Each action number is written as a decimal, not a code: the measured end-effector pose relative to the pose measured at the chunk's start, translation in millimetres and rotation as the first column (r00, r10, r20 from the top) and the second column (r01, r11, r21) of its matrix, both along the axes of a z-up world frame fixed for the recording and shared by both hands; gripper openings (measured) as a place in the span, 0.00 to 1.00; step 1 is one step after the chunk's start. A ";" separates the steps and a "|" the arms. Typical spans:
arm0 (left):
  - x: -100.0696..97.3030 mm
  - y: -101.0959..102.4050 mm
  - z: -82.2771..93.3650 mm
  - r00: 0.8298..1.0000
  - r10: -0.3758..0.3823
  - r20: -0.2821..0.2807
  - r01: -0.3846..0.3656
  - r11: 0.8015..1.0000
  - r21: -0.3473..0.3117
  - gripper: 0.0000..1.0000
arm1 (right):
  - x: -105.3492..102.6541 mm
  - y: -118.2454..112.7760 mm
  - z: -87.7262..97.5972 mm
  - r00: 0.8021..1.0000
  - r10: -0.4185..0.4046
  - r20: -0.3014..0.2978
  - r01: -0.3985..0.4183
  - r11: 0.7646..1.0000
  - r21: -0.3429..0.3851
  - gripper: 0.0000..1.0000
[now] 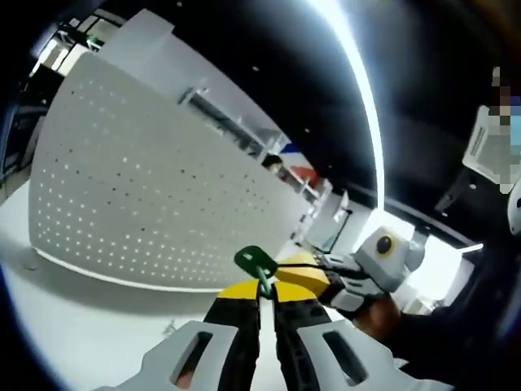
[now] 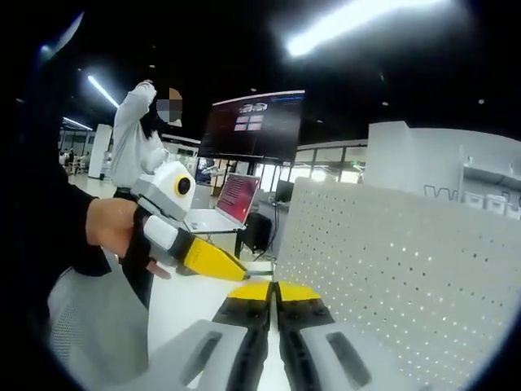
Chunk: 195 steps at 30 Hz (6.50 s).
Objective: Insert the hook assembly into the mounting plate slot until the hook locks in place.
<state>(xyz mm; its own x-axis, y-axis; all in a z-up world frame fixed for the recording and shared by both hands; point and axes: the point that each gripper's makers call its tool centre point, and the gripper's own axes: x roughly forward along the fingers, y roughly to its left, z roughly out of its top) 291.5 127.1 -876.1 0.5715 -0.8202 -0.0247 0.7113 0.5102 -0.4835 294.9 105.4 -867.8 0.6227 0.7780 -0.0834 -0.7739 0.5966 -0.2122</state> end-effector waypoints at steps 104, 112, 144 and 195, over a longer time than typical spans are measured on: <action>7.9 -2.9 12.8 0.853 0.133 0.505 -0.364 0.845 0.392 0.03 | 8.2 13.0 10.8 0.970 0.016 -0.242 0.038 0.976 0.216 0.00; 8.6 -2.2 15.1 0.854 0.144 0.501 -0.365 0.850 0.379 0.02 | 7.3 15.1 14.0 0.981 0.000 -0.193 0.033 0.986 0.164 0.00; 77.6 61.2 49.3 0.799 0.339 0.497 -0.529 0.789 0.311 0.02 | 16.6 -47.4 38.5 0.969 -0.249 0.003 0.248 0.968 0.041 0.32; 237.9 122.3 81.0 0.674 0.512 0.532 -0.713 0.638 0.289 0.02 | 47.9 -91.8 34.3 0.936 -0.350 -0.030 0.351 0.936 0.028 0.45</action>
